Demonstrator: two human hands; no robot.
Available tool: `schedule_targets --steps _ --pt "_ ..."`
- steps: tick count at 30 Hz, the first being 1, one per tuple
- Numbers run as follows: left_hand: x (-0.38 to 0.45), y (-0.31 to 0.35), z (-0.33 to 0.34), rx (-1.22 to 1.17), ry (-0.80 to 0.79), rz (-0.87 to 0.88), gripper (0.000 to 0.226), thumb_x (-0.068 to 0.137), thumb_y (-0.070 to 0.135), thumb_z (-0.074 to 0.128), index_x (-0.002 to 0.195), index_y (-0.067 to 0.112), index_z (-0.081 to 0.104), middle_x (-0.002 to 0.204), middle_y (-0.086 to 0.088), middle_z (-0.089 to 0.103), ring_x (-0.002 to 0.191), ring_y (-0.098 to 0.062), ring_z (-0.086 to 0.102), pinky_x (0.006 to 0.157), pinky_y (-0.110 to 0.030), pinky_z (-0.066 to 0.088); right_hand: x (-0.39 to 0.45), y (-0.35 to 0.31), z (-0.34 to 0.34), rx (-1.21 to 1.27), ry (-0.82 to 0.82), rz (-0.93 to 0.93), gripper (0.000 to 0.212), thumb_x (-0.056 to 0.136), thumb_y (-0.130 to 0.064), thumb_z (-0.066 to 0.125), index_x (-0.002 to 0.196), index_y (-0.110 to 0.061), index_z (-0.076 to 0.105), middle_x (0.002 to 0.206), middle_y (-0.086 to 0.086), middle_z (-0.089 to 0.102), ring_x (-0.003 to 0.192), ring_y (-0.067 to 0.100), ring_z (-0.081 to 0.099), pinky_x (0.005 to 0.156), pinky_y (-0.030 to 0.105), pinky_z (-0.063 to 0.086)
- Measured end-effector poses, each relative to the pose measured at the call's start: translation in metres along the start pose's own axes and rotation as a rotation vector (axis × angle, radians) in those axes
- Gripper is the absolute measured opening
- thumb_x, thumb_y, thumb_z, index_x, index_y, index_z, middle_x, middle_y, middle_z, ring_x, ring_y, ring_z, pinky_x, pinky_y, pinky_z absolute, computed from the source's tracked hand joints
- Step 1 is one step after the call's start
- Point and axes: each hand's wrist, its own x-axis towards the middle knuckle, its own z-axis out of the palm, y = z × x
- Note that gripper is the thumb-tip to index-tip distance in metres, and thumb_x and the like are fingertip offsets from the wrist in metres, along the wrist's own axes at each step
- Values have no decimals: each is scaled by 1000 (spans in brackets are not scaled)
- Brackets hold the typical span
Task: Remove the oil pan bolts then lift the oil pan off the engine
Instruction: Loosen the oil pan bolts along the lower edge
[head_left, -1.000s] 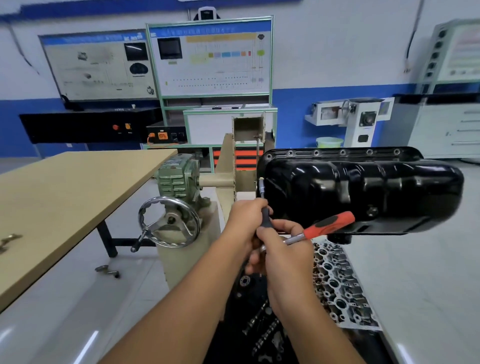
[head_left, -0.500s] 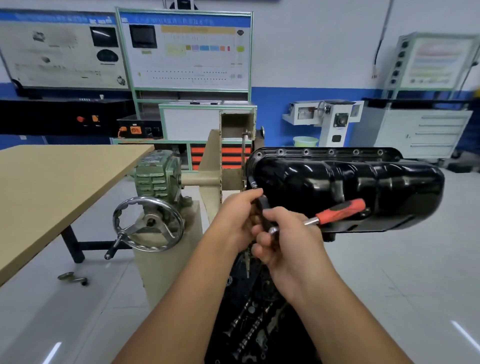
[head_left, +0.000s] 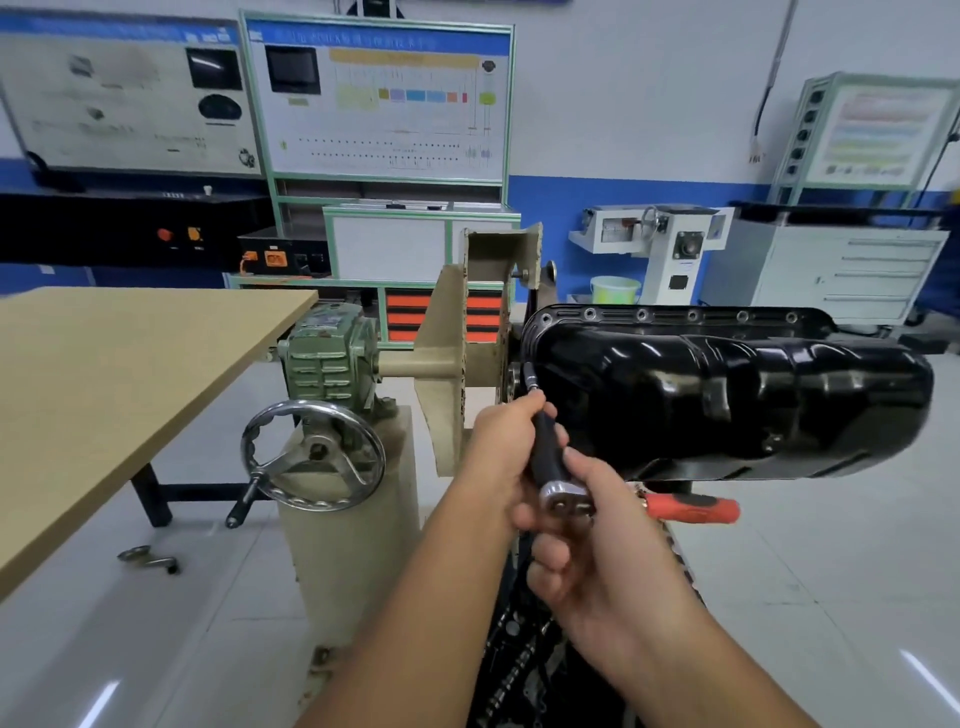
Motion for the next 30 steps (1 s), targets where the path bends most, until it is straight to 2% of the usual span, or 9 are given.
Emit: schedule_targets --steps 5,8,11,14,17,19,24,27,30 --pt "2 4 3 15 59 -16 30 104 21 50 77 10 58 56 -5 54 53 -17 55 53 -23 44 12 -47 6 -976 99 -556 34 71 -35 80 94 -42 56 61 -9 67 40 7 58 40 23 44" --pt "-4 1 10 86 -9 73 18 95 20 62 80 12 61 55 -1 57 55 -14 60 51 -23 48 22 -71 10 -1463 34 -670 29 63 -47 67 89 -36 63 70 -22 66 54 5 62 47 29 52" --pt "-15 8 8 62 -138 70 9 64 25 69 62 16 70 58 -2 55 50 -16 55 53 -22 44 27 -66 12 -1202 -33 -654 16 70 -34 73 83 -28 67 66 -7 67 48 9 59 42 28 48" --pt "-7 16 12 49 -49 -27 25 101 23 52 90 3 64 64 -11 60 44 -19 58 40 -19 45 29 -39 9 -403 17 -481 14 80 -28 69 79 -17 61 61 9 58 39 20 43 40 24 33" --pt "3 12 12 69 16 43 35 107 19 49 74 7 51 47 -2 51 34 -11 49 35 -14 37 32 -10 10 103 49 -167 14 91 -20 57 87 -7 57 59 16 50 31 20 36 42 24 28" --pt "4 7 1 137 16 62 38 108 20 48 72 8 50 46 -2 49 34 -11 48 36 -14 37 31 -3 8 -86 40 -274 7 87 -18 61 90 -14 56 62 15 51 34 20 37 42 24 31" --pt "1 2 -16 76 -80 79 28 100 6 56 75 18 58 55 6 58 51 -5 57 53 -20 45 36 -32 4 -1188 -84 -635 19 69 -35 70 83 -25 63 61 -4 64 51 11 61 47 31 51" --pt "-22 -7 -15 -31 -310 73 9 73 27 73 65 24 70 55 11 55 52 -2 54 54 -21 38 35 -39 10 -1200 25 -678 25 65 -49 64 73 -25 59 57 -11 61 54 7 61 48 27 48" --pt "-29 -4 -16 -77 -362 113 13 76 35 70 78 25 78 68 8 66 62 -4 61 62 -22 39 32 -34 16 -1030 45 -691 38 62 -61 68 73 -26 58 60 -12 63 57 4 62 53 24 47"
